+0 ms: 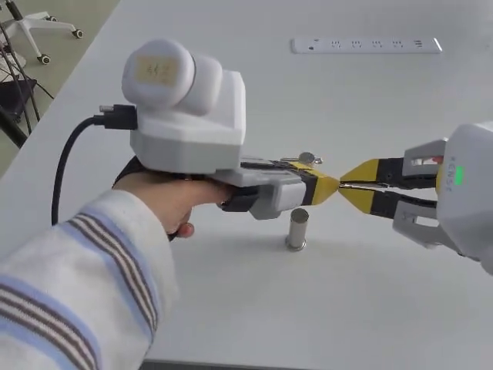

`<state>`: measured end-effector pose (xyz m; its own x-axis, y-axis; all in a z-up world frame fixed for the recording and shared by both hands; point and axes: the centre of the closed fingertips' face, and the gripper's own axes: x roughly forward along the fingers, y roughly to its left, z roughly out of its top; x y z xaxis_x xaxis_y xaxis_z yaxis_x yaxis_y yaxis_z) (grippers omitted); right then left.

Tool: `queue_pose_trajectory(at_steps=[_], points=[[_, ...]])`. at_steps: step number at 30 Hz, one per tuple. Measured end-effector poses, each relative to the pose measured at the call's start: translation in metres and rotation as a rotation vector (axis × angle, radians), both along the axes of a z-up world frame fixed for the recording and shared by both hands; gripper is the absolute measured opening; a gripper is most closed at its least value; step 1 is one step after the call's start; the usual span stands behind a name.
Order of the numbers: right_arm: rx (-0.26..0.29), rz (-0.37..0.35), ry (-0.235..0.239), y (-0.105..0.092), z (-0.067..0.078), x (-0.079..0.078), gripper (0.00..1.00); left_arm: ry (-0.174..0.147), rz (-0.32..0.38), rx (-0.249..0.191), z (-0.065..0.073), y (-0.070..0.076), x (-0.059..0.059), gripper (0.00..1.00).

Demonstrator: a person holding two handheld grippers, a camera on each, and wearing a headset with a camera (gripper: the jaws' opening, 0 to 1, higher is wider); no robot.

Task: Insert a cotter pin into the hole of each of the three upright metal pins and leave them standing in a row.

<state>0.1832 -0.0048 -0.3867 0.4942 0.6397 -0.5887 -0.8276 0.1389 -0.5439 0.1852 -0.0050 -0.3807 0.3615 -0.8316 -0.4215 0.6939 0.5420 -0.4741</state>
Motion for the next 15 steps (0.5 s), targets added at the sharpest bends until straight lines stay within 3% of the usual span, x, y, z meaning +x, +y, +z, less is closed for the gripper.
queue_pose_trajectory(at_steps=[5, 10, 15], points=[[0.018, -0.007, 0.007, -0.0003, 0.0010, 0.0008, 0.00, 0.014, 0.011, -0.010, 0.0007, -0.0001, 0.0012, 0.00], [0.078, -0.032, 0.027, 0.0005, 0.0043, 0.0023, 0.00, 0.009, 0.011, -0.018, 0.0035, 0.0016, 0.0025, 0.00], [0.117, -0.074, 0.052, -0.0027, 0.0058, 0.0087, 0.12, -0.013, 0.006, -0.007, 0.0049, 0.0052, 0.0029, 0.00]])
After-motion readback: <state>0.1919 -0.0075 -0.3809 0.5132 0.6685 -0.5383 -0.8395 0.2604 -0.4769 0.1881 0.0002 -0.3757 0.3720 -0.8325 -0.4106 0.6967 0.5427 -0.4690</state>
